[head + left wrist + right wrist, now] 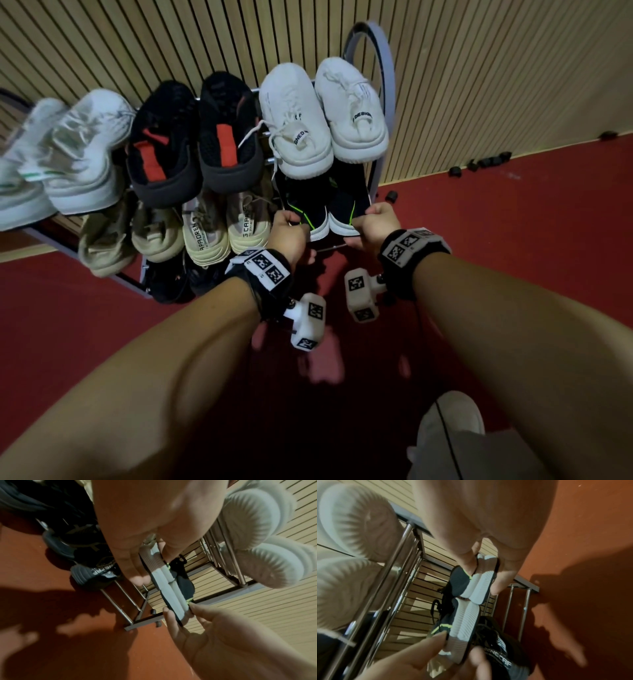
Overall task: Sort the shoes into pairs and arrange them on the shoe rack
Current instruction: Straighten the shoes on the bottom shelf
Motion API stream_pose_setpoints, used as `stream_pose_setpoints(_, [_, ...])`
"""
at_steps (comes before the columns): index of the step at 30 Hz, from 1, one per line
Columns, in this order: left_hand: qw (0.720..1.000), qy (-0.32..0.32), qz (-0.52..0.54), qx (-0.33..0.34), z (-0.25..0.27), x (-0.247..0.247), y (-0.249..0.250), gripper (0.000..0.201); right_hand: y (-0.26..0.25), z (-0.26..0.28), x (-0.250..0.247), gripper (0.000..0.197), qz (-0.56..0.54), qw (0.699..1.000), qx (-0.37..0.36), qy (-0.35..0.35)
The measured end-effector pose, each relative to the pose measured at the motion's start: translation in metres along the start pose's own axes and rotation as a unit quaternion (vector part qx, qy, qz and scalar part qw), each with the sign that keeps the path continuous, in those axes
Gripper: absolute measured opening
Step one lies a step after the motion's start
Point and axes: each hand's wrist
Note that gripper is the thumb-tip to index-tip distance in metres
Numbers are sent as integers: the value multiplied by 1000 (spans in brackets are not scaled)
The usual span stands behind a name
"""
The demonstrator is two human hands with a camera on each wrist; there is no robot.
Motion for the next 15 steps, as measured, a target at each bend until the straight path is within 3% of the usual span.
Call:
stream_pose_setpoints(8, [997, -50, -55, 13, 14, -14, -3, 31, 6, 6, 0, 29, -34, 999, 12, 9])
stream_pose_setpoints(12, [995, -31, -88, 31, 11, -14, -9, 28, 6, 2, 0, 29, -3, 1000, 25, -11])
stream_pose_setpoints(15, [994, -18, -96, 42, 8, -11, -8, 25, -1, 0, 2, 33, -30, 999, 23, 15])
Point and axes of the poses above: each hand's wrist, its own z-axis away from the middle knuckle, its own x-axis out of the palm, y = z × x, and after that the axes turned 1 degree about -z, right-handed
